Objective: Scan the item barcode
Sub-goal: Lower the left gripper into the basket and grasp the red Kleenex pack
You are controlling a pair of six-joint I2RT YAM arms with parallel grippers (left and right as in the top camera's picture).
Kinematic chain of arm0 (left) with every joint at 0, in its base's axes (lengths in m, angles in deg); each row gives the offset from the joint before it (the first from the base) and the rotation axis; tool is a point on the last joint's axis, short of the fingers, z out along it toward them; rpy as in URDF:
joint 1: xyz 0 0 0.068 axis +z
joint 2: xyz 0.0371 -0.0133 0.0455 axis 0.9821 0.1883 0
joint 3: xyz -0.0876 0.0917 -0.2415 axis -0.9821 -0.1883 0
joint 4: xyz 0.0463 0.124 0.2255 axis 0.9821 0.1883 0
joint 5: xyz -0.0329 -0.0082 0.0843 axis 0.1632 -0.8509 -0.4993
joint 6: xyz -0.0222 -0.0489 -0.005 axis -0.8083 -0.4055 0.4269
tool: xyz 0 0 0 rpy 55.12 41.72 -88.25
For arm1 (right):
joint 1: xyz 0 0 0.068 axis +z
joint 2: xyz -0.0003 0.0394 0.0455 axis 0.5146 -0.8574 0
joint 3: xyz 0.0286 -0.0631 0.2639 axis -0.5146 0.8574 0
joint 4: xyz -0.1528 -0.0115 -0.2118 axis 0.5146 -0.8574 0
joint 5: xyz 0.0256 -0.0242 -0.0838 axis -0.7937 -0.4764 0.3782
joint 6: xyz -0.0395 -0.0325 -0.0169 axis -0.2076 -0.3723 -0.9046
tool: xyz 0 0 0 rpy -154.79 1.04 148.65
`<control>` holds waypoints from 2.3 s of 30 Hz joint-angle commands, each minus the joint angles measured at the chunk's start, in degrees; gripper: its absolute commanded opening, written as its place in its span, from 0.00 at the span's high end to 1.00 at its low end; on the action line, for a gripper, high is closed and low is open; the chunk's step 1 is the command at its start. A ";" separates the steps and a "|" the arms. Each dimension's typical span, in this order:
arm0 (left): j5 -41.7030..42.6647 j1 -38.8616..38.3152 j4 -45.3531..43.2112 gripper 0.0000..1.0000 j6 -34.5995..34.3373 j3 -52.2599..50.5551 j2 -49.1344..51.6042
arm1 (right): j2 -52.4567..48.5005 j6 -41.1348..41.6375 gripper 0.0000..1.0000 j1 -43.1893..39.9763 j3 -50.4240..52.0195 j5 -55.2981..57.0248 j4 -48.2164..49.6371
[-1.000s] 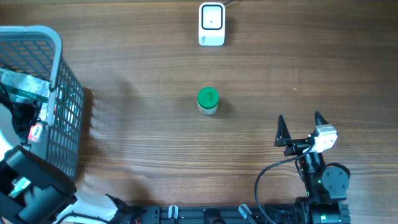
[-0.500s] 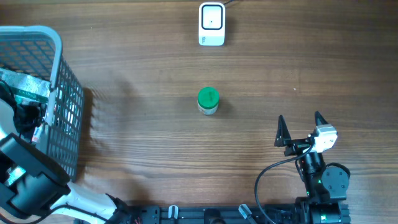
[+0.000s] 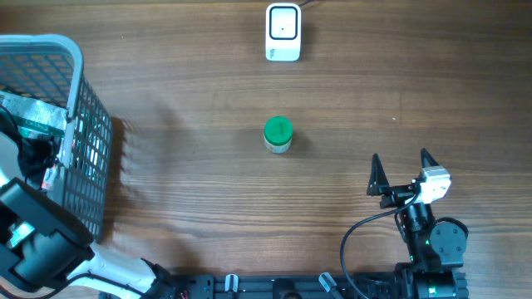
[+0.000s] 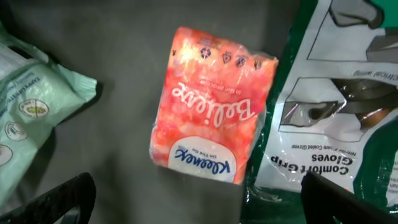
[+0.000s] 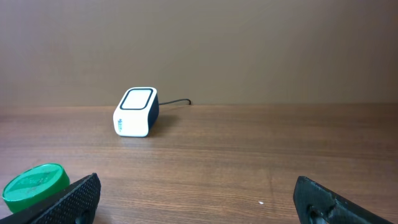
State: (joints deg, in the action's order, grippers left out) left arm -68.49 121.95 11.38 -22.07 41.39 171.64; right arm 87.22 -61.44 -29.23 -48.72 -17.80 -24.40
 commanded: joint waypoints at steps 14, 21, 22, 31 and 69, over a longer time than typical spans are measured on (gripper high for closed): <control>-2.54 0.24 -5.20 0.00 -0.55 -5.31 0.76 | 0.02 -0.50 0.00 0.33 0.07 -0.28 0.31; -6.23 0.31 -6.38 0.00 -0.55 -5.33 1.40 | 0.02 -0.50 0.00 0.33 0.07 -0.31 0.31; -6.21 0.31 -6.86 0.00 -0.55 -5.33 1.44 | 0.02 -0.50 0.00 0.33 0.07 -0.31 0.31; -5.99 0.28 -10.29 0.60 -0.50 -6.05 7.21 | 0.02 -0.50 0.00 0.33 0.07 -0.31 0.31; 3.08 -15.15 -7.32 0.87 3.08 -1.22 -46.36 | 0.02 -0.48 0.00 0.33 0.07 -0.31 0.31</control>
State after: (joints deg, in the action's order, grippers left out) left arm -66.11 107.22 5.39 -22.20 39.27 128.41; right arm 87.22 -61.44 -29.23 -48.72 -17.80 -24.40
